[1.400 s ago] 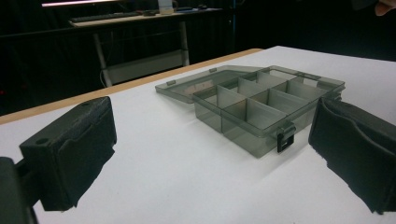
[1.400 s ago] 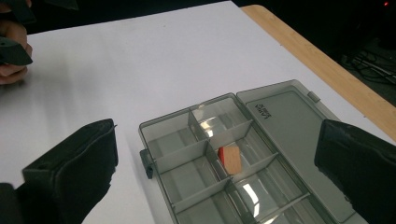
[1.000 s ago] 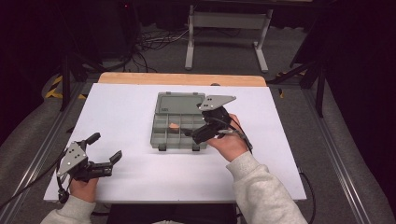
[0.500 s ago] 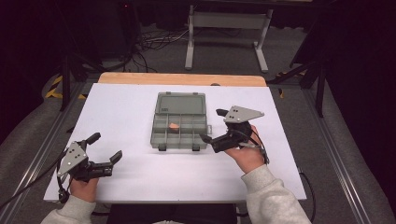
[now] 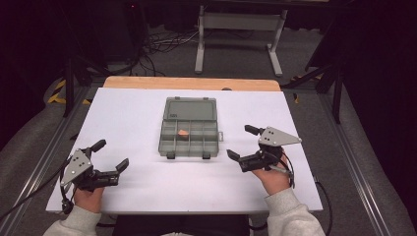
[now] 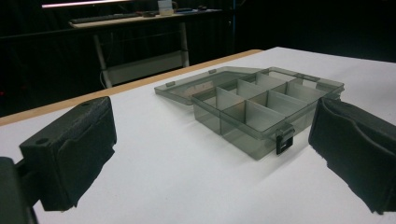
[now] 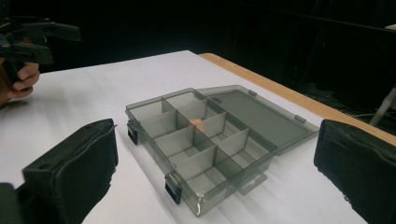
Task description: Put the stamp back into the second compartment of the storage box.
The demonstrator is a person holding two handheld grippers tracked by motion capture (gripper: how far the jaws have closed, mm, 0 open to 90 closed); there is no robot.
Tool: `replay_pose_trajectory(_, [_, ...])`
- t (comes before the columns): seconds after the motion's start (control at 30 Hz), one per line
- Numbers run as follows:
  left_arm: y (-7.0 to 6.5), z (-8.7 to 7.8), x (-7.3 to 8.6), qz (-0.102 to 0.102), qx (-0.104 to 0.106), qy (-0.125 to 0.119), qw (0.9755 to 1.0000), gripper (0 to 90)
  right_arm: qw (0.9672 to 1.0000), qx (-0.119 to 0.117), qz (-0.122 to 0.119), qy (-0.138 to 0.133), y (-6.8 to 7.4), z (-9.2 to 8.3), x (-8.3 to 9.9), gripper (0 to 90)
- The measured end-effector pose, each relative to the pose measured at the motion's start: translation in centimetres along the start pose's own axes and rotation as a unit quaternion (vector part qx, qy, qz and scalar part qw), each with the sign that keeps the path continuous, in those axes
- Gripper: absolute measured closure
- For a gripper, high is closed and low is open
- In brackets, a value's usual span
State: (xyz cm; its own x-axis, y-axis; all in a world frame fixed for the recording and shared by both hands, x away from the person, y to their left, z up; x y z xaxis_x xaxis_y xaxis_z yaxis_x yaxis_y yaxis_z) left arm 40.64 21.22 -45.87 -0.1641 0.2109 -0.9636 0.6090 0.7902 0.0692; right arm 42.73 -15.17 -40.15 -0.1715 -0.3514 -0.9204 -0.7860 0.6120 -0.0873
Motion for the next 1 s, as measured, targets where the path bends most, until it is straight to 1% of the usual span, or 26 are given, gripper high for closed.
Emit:
replay_pose_trajectory(0.13, [-0.1,0.0,0.0,-0.001,0.000,0.000,1.0000,1.7,0.9999,0.005,0.009,-0.012,-0.2,-0.7,1.4,0.1])
replay_pose_trajectory(0.3, [-0.1,0.0,0.0,-0.001,-0.001,-0.001,1.0000,1.7,0.9990,0.021,0.018,-0.035,-0.7,-1.5,3.2,0.1])
replay_pose_trajectory(0.4, [0.0,0.0,-0.1,0.000,-0.002,-0.001,1.0000,1.7,0.9987,0.023,0.023,-0.039,-0.8,-1.9,4.3,0.1])
replay_pose_trajectory(0.43, [-0.1,0.1,-0.1,-0.003,0.000,-0.003,1.0000,1.7,0.9988,0.024,0.024,-0.037,-0.8,-1.9,4.8,0.1])
replay_pose_trajectory(0.47, [-0.1,0.0,-0.1,-0.001,0.000,-0.002,1.0000,1.7,0.9986,0.028,0.023,-0.038,-0.9,-2.1,5.1,0.1])
replay_pose_trajectory(0.57, [-0.2,0.1,-0.1,0.004,0.001,0.001,1.0000,1.7,0.9980,0.034,0.030,-0.044,-1.0,-2.4,6.2,0.1])
replay_pose_trajectory(0.63, [-0.2,0.1,-0.1,0.002,0.001,0.000,1.0000,1.6,0.9976,0.037,0.032,-0.049,-1.0,-2.6,6.9,0.1])
replay_pose_trajectory(0.73, [-0.3,0.2,0.0,-0.001,0.002,-0.001,1.0000,1.6,0.9976,0.038,0.037,-0.045,-1.0,-2.6,7.8,0.1])
replay_pose_trajectory(0.77, [-0.3,0.2,-0.1,-0.001,0.003,-0.002,1.0000,1.6,0.9978,0.034,0.038,-0.043,-0.9,-2.5,8.1,0.1])
replay_pose_trajectory(0.87, [-0.3,0.2,0.0,-0.001,0.004,-0.002,1.0000,1.6,0.9979,0.033,0.044,-0.034,-0.9,-2.4,8.7,0.1])
replay_pose_trajectory(0.93, [-0.3,0.2,0.0,0.001,0.005,-0.003,1.0000,1.5,0.9978,0.030,0.050,-0.031,-0.8,-2.2,8.9,0.1])
replay_pose_trajectory(1.0, [-0.2,0.2,0.1,0.001,0.003,-0.002,1.0000,1.5,0.9977,0.031,0.050,-0.033,-0.8,-2.2,8.9,0.1])
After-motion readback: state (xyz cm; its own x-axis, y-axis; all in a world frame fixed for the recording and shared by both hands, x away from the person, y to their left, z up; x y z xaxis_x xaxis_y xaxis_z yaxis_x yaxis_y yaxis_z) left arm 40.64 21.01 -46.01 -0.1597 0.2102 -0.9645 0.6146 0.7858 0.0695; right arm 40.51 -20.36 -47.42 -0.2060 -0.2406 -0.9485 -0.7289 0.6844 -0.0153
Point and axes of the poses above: each handheld gripper's, and its own axes: z roughly forward along the jaws, x roughly out of its underside, y roughly to its left, the point moved 10 cm from there along z, roughly forward along the jaws, and after that the axes turned 6 degrees about y, right-handed, at the moved point
